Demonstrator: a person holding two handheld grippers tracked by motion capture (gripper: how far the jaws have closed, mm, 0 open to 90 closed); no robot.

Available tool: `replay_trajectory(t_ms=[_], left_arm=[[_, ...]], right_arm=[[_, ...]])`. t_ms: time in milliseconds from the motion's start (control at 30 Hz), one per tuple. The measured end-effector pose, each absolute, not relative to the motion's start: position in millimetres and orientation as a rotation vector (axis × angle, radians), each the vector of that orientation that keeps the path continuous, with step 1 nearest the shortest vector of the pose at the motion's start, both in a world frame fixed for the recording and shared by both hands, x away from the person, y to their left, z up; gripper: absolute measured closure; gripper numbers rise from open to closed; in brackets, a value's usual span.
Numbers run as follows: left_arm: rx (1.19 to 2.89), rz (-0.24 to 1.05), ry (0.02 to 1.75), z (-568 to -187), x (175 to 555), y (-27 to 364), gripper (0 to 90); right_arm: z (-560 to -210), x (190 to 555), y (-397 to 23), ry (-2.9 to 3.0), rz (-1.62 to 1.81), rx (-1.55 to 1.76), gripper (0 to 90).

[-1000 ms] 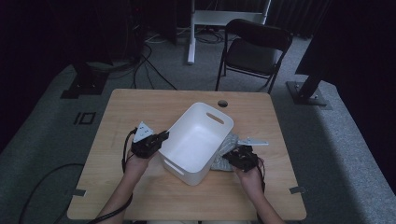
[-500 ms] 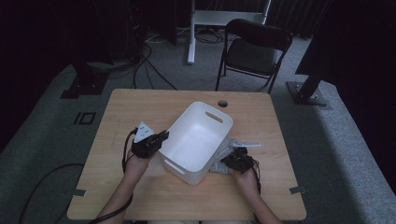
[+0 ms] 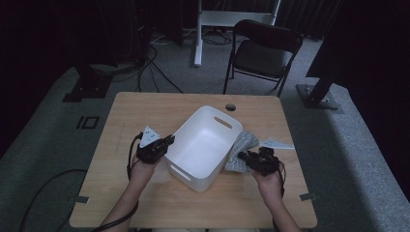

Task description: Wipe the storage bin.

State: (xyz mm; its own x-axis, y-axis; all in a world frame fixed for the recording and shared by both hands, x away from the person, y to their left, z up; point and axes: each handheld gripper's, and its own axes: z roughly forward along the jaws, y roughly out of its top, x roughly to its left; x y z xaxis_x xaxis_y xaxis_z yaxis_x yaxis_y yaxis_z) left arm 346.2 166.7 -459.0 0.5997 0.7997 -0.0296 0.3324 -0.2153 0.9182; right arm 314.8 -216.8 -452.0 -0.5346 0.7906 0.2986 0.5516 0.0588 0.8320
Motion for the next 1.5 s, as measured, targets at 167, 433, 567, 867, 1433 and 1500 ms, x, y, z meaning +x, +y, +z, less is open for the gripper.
replay_trajectory(t_ms=[167, 433, 567, 867, 1433, 1500], left_arm=[[1.807, 0.56, 0.921, -458.4, 346.7, 165.9, 87.2], [1.806, 0.543, 0.899, -459.1, 347.3, 167.5, 86.9], [1.805, 0.538, 0.897, -459.2, 347.4, 167.6, 86.8], [1.805, 0.544, 0.899, -459.2, 347.1, 167.0, 86.7], [1.802, 0.549, 0.897, -459.5, 346.6, 166.6, 86.4], [1.801, 0.551, 0.898, -459.5, 346.6, 166.6, 86.3]], right_arm=[[-442.4, 303.0, -198.4, 2.147, 1.507, 1.274, 76.0], [-455.6, 307.0, -185.9, 2.177, 1.453, 1.262, 76.1], [-464.4, 309.0, -183.3, 2.191, 1.421, 1.279, 76.1], [-484.4, 315.6, -182.9, 2.235, 1.369, 1.343, 76.1], [-516.8, 332.0, -180.6, 2.295, 1.245, 1.427, 76.0], [-522.7, 335.0, -180.8, 2.307, 1.23, 1.443, 76.0]])
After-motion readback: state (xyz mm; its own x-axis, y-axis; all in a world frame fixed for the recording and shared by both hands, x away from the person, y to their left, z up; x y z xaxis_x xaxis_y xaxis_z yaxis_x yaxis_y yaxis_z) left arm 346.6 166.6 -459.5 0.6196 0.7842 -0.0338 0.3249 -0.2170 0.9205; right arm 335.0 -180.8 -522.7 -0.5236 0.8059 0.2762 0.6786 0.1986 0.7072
